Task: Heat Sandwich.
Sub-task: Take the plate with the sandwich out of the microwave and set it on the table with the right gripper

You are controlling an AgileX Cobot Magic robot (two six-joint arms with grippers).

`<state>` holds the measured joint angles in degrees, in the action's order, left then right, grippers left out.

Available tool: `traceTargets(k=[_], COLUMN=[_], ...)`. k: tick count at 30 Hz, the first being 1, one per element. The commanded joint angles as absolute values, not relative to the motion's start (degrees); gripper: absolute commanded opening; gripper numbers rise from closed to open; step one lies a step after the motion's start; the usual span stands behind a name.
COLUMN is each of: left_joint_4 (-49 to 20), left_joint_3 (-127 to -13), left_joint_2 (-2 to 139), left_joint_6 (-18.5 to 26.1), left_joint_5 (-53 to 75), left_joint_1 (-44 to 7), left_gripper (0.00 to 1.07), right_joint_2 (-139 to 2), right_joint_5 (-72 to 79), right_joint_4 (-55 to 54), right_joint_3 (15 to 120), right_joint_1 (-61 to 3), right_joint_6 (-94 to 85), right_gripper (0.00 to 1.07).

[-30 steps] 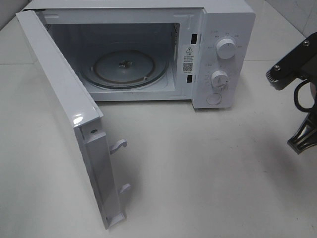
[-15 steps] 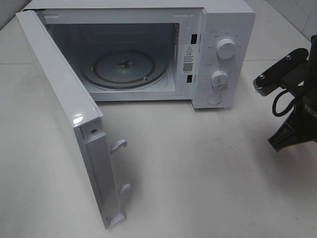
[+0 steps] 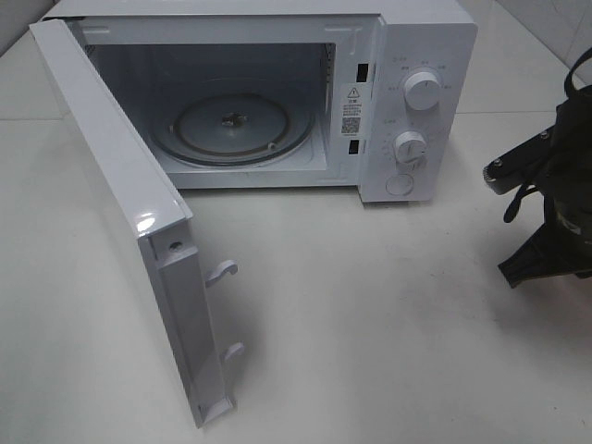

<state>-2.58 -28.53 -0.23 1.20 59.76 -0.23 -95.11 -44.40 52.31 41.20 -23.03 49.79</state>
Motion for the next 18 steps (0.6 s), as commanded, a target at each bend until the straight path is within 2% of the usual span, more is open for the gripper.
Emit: traceTargets(k=[1,18], left_joint_4=[-2.46,-2.46], left_joint_3=[-28.42,-28.42], left_joint_2=[-1.55,-1.55], left_joint_6=[0.69,0.69], left_joint_5=[59.3,59.3], left_joint_1=[-0.17,-0.17], left_gripper=[1.03,1.03], right_joint_2=[-96.77,-107.95], right_joint_5=[-44.86,-38.45], right_joint_4=[56.38,59.87], right_joint_3=[41.42,41.42], right_joint_1=[-22.29,-21.94], right_joint_6=[52.77,61.94], right_gripper=[0.01,0.01])
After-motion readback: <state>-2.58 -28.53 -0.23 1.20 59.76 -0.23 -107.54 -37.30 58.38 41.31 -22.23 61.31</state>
